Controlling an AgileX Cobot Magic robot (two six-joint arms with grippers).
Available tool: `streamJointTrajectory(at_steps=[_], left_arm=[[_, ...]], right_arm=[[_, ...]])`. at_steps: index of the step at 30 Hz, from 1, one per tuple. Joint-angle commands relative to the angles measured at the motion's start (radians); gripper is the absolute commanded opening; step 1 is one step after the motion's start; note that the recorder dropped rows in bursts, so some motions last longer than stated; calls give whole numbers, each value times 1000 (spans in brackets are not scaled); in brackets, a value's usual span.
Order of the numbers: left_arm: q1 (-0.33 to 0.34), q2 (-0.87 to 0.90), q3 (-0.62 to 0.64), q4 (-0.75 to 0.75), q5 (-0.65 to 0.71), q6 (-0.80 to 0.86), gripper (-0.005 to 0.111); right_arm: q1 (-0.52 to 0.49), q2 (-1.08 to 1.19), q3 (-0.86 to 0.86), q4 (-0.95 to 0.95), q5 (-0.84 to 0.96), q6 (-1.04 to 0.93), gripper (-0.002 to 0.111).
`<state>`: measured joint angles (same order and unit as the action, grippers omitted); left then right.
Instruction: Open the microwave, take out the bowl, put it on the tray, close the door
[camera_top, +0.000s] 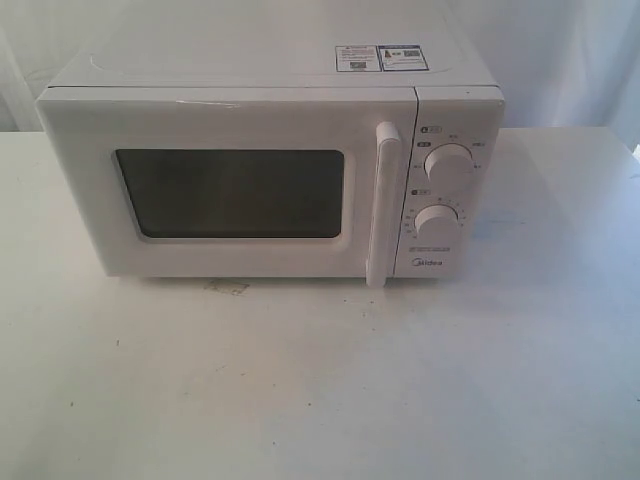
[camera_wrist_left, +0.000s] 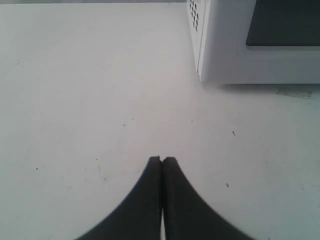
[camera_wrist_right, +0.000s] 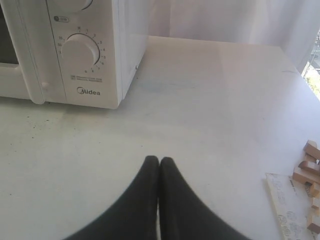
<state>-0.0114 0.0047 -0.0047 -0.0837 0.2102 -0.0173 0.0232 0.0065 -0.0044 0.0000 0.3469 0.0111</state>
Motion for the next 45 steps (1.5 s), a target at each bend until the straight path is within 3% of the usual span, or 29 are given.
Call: streamJointTrajectory(at_steps=[1, 11, 28, 32, 35, 40, 45], left_arm=[[-1, -5, 5, -2, -1, -4, 0], [-1, -5, 5, -2, -1, -4, 0], [-1, -5, 5, -2, -1, -4, 0], [-1, -5, 5, -2, -1, -4, 0], [-1, -5, 5, -2, -1, -4, 0], [-1, -5, 5, -2, -1, -4, 0], [-1, -5, 5, -2, -1, -4, 0]], right_arm=[[5, -7, 4, 0, -3, 7, 0], [5, -7, 4, 0, -69, 7, 0], [5, -7, 4, 0, -988, 7, 0], [5, 13, -152, 0, -800, -106, 0], [5, 153, -329, 0, -659, -113, 0], [5, 469, -577, 0, -91, -77, 0], [5, 601, -583, 0, -63, -54, 0]])
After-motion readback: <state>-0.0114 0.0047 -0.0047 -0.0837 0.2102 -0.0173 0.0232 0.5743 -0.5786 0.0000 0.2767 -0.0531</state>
